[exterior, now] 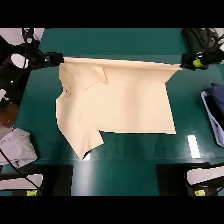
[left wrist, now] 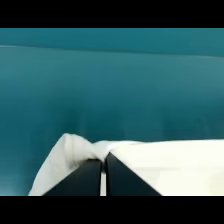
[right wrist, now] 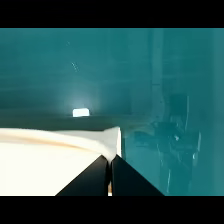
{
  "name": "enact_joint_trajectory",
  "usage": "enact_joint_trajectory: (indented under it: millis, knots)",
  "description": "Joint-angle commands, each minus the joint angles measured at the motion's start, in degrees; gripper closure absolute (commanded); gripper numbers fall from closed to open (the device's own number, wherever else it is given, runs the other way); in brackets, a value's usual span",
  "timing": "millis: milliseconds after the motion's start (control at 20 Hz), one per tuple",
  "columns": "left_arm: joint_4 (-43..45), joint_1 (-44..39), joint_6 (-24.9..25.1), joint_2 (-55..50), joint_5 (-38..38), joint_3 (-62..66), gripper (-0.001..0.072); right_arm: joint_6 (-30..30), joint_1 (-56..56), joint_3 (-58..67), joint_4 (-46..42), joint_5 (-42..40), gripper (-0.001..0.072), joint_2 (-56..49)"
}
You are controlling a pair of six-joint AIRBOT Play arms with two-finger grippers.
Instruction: Fold the shirts.
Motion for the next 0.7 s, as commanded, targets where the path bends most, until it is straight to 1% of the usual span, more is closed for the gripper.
enact_joint_trajectory:
  millis: [0,50,100,250,350,450,550,650]
  knots:
    - [0.6,0.0,4.9,-1.8,0.4,0.0,0.0685,-0.1,3.4,0.0,-3.9,-1.2,0.0701,-2.5]
    - [1.7,0.0,7.1,-1.7,-2.6,0.0,0.0685,-0.1,4.0,-0.1,-5.2,0.4,0.0701,-2.5]
    - [3.9,0.0,8.5,-1.7,-7.3,0.0,0.0684,-0.1,4.7,-0.1,-6.0,2.3,0.0701,-2.5]
    - [11.5,0.0,8.5,-1.8,-24.7,-0.1,0.0685,-0.1,6.1,-0.2,-7.5,8.7,0.0701,-2.5]
    - [16.4,0.0,8.1,-1.8,-32.9,-0.1,0.0685,0.0,6.9,-0.2,-8.9,10.7,0.0701,-2.5]
    - [19.5,0.0,6.5,-1.8,-37.6,-0.2,0.0685,0.0,7.1,-0.2,-9.6,12.4,0.0701,-2.5]
    - [21.1,0.0,4.3,-1.8,-39.3,-0.7,0.0684,0.1,7.1,-1.1,-9.4,13.8,0.0700,-2.5]
    - [21.1,0.0,3.0,-1.9,-39.4,-0.6,0.0684,0.1,7.0,-3.6,-9.4,15.4,0.0698,-2.5]
